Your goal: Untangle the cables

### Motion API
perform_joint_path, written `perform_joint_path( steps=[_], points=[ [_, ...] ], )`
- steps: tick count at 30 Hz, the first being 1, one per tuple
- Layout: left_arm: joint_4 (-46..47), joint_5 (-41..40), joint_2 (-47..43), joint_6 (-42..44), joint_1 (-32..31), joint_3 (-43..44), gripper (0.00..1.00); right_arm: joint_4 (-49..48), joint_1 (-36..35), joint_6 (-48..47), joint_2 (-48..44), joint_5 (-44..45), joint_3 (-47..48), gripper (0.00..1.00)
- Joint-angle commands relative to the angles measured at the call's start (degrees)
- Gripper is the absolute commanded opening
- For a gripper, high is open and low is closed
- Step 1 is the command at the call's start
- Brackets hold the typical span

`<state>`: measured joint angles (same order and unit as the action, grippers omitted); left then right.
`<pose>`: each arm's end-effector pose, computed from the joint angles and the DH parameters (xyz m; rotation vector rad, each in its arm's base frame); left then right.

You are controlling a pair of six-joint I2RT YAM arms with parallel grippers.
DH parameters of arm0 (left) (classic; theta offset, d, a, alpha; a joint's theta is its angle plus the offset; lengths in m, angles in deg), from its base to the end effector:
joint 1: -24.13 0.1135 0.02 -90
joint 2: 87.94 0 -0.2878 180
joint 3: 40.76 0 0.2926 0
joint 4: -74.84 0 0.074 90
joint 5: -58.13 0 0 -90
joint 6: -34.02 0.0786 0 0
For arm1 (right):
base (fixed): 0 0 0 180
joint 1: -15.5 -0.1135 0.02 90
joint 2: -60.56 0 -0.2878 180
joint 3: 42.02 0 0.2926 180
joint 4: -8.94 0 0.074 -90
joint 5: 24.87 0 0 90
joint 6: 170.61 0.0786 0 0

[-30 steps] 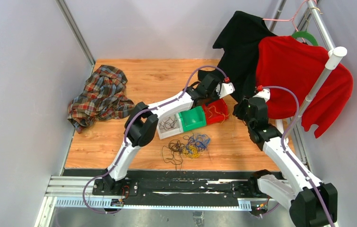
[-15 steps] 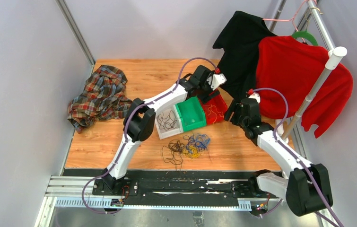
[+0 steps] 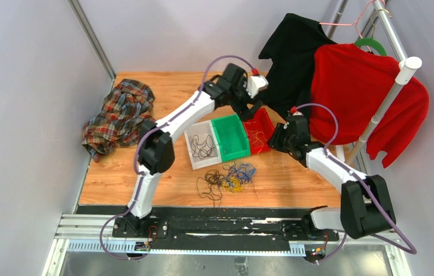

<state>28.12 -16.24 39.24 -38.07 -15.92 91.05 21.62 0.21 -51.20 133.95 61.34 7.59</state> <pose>0.4431 -0.4001 0.2661 1.2488 1.9626 -0.5108 0.3151 0.0915 0.1807 0.2395 2.2396 0.5009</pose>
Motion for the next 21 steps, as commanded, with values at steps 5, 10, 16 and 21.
perform_joint_path(
  steps=[5,10,16,21],
  points=[
    [-6.9,1.0,-22.0,1.6,9.0,-13.1,0.98,0.8,-0.6,-1.8,5.7,-4.9,6.8,0.08],
    [-5.7,-1.5,-37.3,4.3,13.9,-34.7,0.98,-0.3,-1.3,-3.8,10.0,-5.5,12.7,0.01],
    [-4.5,0.7,-47.1,2.1,15.4,-52.5,0.99,-1.0,-3.2,-7.0,19.7,-3.4,21.3,0.01],
    [-3.4,4.6,-45.4,-0.1,15.3,-56.7,0.99,-3.7,-8.0,-12.4,26.6,3.8,26.1,0.01]
  ],
)
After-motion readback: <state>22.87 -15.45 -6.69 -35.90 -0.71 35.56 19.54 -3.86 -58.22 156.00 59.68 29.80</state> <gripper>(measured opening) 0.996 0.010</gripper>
